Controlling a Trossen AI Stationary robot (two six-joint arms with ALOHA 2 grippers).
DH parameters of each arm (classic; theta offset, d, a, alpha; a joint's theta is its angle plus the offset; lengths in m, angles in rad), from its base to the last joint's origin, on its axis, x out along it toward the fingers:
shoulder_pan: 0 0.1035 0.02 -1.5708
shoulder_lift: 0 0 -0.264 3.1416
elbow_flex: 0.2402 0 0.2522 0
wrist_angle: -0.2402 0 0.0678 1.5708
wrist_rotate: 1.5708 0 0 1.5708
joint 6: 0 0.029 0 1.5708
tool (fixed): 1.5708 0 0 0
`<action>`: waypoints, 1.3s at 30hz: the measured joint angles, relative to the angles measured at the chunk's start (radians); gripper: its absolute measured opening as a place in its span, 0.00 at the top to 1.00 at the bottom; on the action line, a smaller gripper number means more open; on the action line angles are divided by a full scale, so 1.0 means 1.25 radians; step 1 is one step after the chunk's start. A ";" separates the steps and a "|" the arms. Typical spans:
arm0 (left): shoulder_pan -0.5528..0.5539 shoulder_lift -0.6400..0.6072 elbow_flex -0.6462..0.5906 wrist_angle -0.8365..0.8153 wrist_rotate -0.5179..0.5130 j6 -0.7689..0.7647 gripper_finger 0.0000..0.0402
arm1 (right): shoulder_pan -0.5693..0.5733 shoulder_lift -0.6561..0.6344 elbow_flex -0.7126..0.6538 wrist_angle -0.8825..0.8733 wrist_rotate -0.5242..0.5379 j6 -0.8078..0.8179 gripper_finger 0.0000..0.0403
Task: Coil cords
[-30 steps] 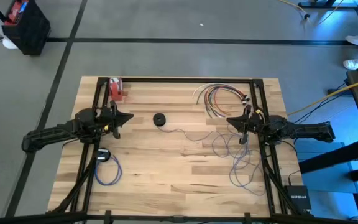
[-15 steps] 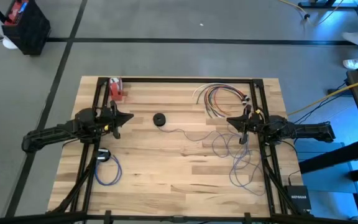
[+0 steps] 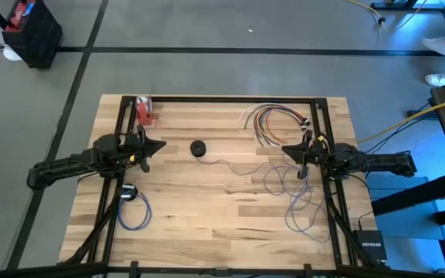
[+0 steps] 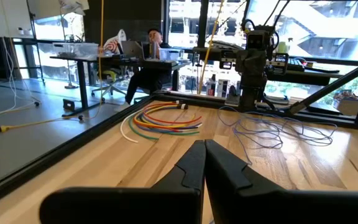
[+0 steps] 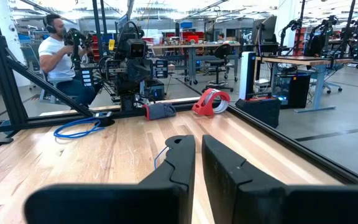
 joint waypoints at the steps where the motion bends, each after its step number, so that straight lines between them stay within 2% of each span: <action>1: 0.000 0.000 0.000 0.000 0.000 0.000 0.99 | 0.000 0.000 0.000 0.000 0.000 0.000 0.91; 8: 0.000 0.000 0.000 0.000 0.000 0.000 0.99 | 0.000 0.000 0.000 0.027 0.050 0.000 0.91; 26: 0.000 0.000 0.000 0.005 0.000 0.004 0.99 | 0.000 0.000 0.000 0.010 0.043 0.000 0.91; 39: 0.000 0.000 0.000 0.166 0.000 -0.081 0.99 | 0.000 0.017 0.000 0.117 0.043 0.000 0.91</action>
